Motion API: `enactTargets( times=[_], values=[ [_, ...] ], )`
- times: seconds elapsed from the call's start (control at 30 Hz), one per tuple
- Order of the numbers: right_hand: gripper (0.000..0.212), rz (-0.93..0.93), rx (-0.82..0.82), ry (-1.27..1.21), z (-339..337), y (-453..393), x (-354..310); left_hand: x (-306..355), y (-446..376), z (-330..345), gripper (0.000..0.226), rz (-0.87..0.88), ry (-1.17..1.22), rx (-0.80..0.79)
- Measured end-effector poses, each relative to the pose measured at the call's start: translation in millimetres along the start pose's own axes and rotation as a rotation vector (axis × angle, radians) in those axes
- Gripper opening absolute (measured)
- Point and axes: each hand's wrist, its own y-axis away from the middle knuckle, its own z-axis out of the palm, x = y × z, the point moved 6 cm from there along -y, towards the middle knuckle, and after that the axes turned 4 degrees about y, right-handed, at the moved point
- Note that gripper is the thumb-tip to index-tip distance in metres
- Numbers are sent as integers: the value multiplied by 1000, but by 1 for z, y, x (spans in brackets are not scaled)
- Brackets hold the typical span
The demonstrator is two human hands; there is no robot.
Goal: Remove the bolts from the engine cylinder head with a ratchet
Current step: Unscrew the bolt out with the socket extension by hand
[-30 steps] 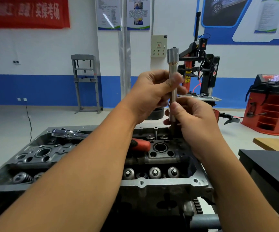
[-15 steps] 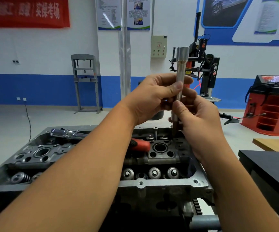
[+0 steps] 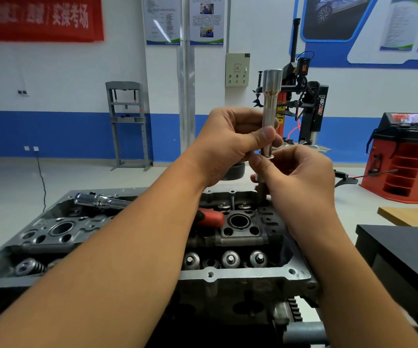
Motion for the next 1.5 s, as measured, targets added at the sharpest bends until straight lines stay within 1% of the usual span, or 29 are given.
enactTargets(
  times=[0.1, 0.13, 0.2, 0.27, 0.33, 0.37, 0.43, 0.47, 0.5, 0.53, 0.6, 0.63, 0.7, 0.73, 0.83, 0.9, 1.03, 1.13, 1.17, 1.2, 1.27, 1.37, 1.43, 1.5],
  values=[
    [11, -32, -67, -32, 5, -1, -1, 1, 1, -3, 12, 0, -18, 53],
    [7, -37, -98, -46, 6, -1, -2, 1, 0, -5, 12, 4, -10, 78],
    [16, -37, -143, -70, 6, -1, -2, 0, -2, -7, 10, 13, 21, 107],
    [24, -24, -174, -106, 8, 0, -3, -1, -4, -5, 4, 2, 78, 56],
    [27, 1, -177, -149, 9, 1, -4, -3, -5, -1, 15, -32, 124, -12],
    [25, 22, -166, -174, 10, 0, -4, -3, -6, -2, 18, -37, 119, -26],
    [7, 53, -129, -216, 8, 0, -3, -2, -6, -4, 12, -19, 83, -2],
    [11, 62, -98, -215, 5, 0, -2, 0, -6, -5, 5, -2, 72, 20],
    [20, 61, -73, -198, 3, 0, -1, 1, -5, -8, 7, 16, 70, 53],
    [25, 42, -61, -170, 1, 0, -1, 2, -5, -10, 15, 30, 73, 86],
    [28, 8, -45, -123, -2, 2, -3, 2, -4, -12, 26, 31, 83, 116],
    [28, 5, -41, -112, -2, 3, -3, 2, -4, -11, 27, 24, 76, 109],
    [25, 5, -25, -88, -2, 2, -2, 0, -5, -7, 11, 6, 43, 56],
    [22, 0, -19, -67, -1, 1, -1, 0, -4, -4, 9, -8, 41, 7],
    [11, -2, -27, -65, 1, -1, 2, -2, -2, 3, 24, -64, 124, -124],
    [6, -4, -60, -81, 3, -1, 2, 0, -1, 3, 24, -64, 136, -123],
    [3, 7, -113, -133, 5, 0, -2, 2, -1, -3, 15, 8, 75, -31],
    [30, 30, -57, -120, 1, 2, -2, 4, -1, -3, 14, 46, 72, -1],
    [36, 27, -40, -87, 0, 2, -3, 4, -1, -3, 14, 53, 74, 3],
    [36, 18, -35, -59, -1, 2, -3, 4, -1, -3, 15, 61, 72, 9],
    [25, -4, -36, -38, 0, 1, -3, 3, -2, -3, 13, 58, 78, 12],
    [7, -56, -86, -12, 4, -1, -3, 1, -3, 2, 17, -10, 143, -65],
    [11, -67, -146, -36, 7, -1, -3, 1, -2, 4, 19, -27, 142, -88],
    [17, -33, -193, -102, 9, -1, -2, 2, -1, 1, 14, -5, 109, -53]
  ],
)
